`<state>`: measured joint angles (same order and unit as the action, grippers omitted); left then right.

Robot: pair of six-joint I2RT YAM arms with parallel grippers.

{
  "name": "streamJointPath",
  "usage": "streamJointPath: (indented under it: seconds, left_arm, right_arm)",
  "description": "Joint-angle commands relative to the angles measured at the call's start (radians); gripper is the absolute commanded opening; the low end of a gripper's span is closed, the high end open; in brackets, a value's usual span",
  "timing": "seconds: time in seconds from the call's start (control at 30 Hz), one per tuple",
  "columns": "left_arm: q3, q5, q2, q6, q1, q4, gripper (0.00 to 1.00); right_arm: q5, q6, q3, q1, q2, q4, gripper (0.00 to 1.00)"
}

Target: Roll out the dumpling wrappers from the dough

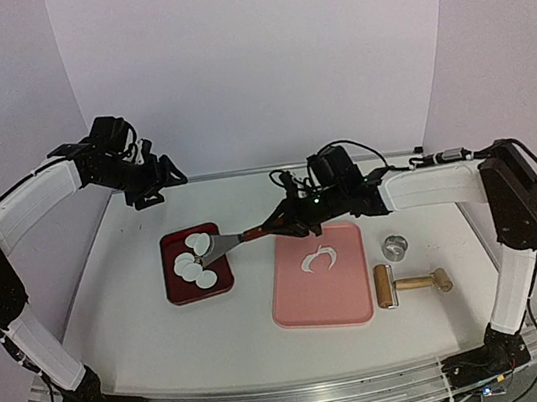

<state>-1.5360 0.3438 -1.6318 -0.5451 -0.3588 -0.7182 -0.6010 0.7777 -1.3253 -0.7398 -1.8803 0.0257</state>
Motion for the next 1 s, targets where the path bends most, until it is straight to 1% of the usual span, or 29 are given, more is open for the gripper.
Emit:
streamJointPath:
  seconds: [0.0, 0.17, 0.27, 0.5, 0.57, 0.63, 0.7, 0.77, 0.9, 0.97]
  left_arm:
    - [0.011, 0.024, 0.055, 0.038, 0.029, -0.017, 0.75]
    - [0.020, 0.043, 0.053, 0.042, 0.043, -0.005, 0.75]
    - [0.017, 0.052, 0.045, 0.042, 0.045, 0.004, 0.75]
    - [0.035, 0.030, 0.046, 0.041, 0.048, 0.021, 0.75]
    - [0.065, -0.013, 0.067, 0.044, 0.048, 0.040, 0.75]
    - [0.123, -0.069, 0.129, 0.039, 0.049, 0.089, 0.76]
    - [0.200, -0.118, 0.191, 0.037, 0.050, 0.155, 0.81]
    - [0.259, -0.130, 0.240, 0.042, 0.052, 0.194, 0.86]
    - [0.287, -0.098, 0.232, 0.064, 0.053, 0.156, 0.88]
    - [0.305, -0.097, 0.230, 0.056, 0.055, 0.151, 0.88]
  right_arm:
    - [0.153, -0.096, -0.136, -0.041, -0.020, -0.127, 0.00]
    - [0.231, -0.179, -0.217, -0.071, -0.043, -0.240, 0.00]
    - [0.250, -0.199, -0.254, -0.087, -0.052, -0.265, 0.00]
    - [0.339, -0.227, -0.261, -0.089, -0.001, -0.311, 0.00]
    - [0.397, -0.248, -0.282, -0.087, 0.020, -0.364, 0.00]
    - [0.495, -0.288, -0.331, -0.080, 0.033, -0.493, 0.00]
    - [0.539, -0.303, -0.359, -0.044, 0.057, -0.574, 0.00]
    - [0.517, -0.279, -0.331, 0.030, 0.110, -0.615, 0.00]
    - [0.430, -0.271, -0.233, 0.191, 0.222, -0.620, 0.00]
    - [0.364, -0.280, -0.217, 0.259, 0.259, -0.619, 0.00]
